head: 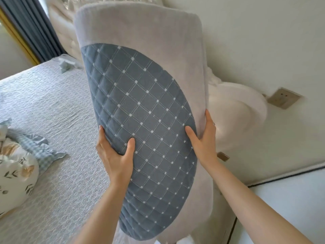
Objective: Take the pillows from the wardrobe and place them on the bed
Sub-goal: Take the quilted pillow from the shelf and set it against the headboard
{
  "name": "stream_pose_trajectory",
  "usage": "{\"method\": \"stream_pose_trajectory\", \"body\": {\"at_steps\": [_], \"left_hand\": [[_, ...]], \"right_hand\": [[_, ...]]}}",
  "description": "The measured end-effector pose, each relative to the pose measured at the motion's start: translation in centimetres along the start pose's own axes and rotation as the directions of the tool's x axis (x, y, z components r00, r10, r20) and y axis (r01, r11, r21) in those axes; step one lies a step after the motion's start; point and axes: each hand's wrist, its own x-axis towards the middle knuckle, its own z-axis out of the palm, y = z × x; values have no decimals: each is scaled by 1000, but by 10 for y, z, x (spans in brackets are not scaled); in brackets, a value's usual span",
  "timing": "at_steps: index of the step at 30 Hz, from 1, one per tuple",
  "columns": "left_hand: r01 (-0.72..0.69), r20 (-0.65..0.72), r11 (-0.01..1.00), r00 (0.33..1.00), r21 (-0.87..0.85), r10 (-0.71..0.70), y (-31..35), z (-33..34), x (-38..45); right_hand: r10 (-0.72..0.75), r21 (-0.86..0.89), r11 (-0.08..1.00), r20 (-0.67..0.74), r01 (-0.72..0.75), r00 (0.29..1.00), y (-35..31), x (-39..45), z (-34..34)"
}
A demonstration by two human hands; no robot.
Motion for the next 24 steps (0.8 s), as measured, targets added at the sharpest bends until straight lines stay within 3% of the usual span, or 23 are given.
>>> {"method": "stream_pose_trajectory", "body": {"at_steps": [8,13,24], "left_hand": [[157,-242,988,959,16,-148,-8,85,43],[228,-361,973,905,-37,-226,-18,119,73],[469,-401,881,795,-68,-455,-120,163,135]], "right_hand": [[-75,-12,996,329,84,941,43,135,35],[-126,-35,987,429,156,894,55,200,74],[-4,-209,967,558,145,830,128,269,192]]}}
